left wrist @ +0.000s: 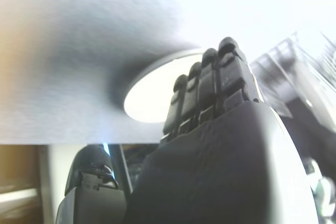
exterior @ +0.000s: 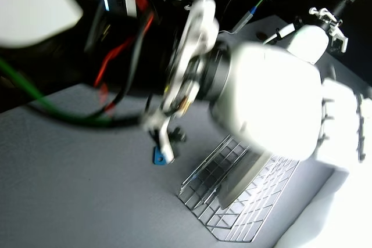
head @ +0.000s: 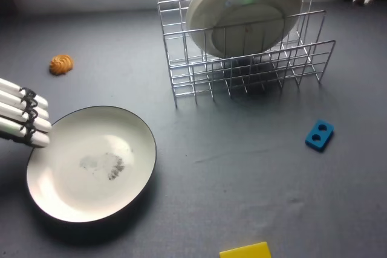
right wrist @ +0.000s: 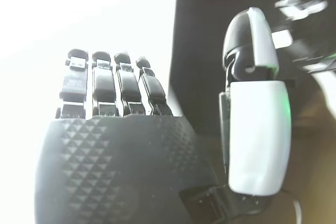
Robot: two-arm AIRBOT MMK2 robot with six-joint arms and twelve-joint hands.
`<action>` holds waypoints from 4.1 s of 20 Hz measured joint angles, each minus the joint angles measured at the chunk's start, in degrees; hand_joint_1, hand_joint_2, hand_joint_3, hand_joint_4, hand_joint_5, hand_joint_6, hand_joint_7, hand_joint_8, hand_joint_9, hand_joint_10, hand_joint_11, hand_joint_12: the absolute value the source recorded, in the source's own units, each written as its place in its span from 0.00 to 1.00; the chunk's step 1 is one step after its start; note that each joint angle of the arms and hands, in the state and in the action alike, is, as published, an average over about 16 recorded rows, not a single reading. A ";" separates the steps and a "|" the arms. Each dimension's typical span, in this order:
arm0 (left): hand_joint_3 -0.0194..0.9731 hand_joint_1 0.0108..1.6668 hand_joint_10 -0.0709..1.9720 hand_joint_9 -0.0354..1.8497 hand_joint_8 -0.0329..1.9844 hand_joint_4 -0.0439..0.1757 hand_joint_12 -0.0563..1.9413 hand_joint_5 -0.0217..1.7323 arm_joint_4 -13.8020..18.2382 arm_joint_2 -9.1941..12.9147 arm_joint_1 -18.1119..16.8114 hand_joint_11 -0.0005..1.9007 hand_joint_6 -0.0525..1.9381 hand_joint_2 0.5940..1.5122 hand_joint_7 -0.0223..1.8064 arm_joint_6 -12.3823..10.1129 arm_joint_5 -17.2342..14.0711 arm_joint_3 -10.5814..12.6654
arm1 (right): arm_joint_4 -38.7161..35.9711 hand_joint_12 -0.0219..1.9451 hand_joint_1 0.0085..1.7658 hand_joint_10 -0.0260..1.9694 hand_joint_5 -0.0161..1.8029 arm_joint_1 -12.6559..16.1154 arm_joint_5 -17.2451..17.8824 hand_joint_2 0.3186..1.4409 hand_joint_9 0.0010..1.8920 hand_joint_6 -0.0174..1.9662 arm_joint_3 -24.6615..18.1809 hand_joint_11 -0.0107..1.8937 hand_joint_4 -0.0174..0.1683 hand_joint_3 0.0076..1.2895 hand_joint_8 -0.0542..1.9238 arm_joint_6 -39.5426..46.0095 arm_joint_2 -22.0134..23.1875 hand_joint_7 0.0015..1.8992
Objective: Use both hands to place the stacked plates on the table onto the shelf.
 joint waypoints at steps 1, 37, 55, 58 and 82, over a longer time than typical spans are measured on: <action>0.04 0.00 0.04 0.03 0.02 0.22 0.03 0.02 -0.07 0.05 0.34 0.01 0.03 0.54 0.01 0.07 0.07 -0.02 | 0.36 0.14 0.55 0.02 0.05 0.01 0.27 0.56 0.05 0.01 -1.62 0.02 0.09 0.00 0.04 -3.70 0.11 0.05; 0.04 0.00 0.05 0.03 0.01 0.21 0.03 0.02 -1.80 -1.17 6.39 0.01 0.03 0.54 0.01 0.33 4.15 -1.64 | 40.75 0.01 0.61 0.02 0.02 -19.10 -1.26 0.54 0.01 0.01 -0.59 0.02 0.11 0.00 0.04 -65.82 -26.43 0.01; 0.04 0.00 0.05 0.03 0.01 0.19 0.03 0.02 -1.94 -1.56 6.33 0.01 0.03 0.54 0.00 0.26 4.31 -1.52 | 41.61 0.33 0.66 0.04 0.13 -20.86 0.04 0.60 0.13 0.02 5.49 0.05 0.10 0.00 0.04 -66.84 -32.75 0.13; 0.04 0.00 0.05 0.03 0.01 0.18 0.03 0.02 -1.93 -1.60 6.31 0.01 0.03 0.53 0.00 0.23 4.31 -1.52 | 41.80 0.44 0.67 0.07 0.21 -20.87 0.68 0.62 0.22 0.04 5.56 0.12 0.10 0.00 0.06 -66.86 -32.72 0.21; 0.04 0.00 0.04 0.03 0.01 0.22 0.03 0.02 -0.90 -1.93 -6.45 0.01 0.03 0.52 0.02 -3.15 2.58 0.31 | 43.62 0.50 0.70 0.48 0.45 -19.75 4.15 0.58 0.55 0.35 5.60 0.53 0.08 0.00 0.31 -67.08 -30.45 0.51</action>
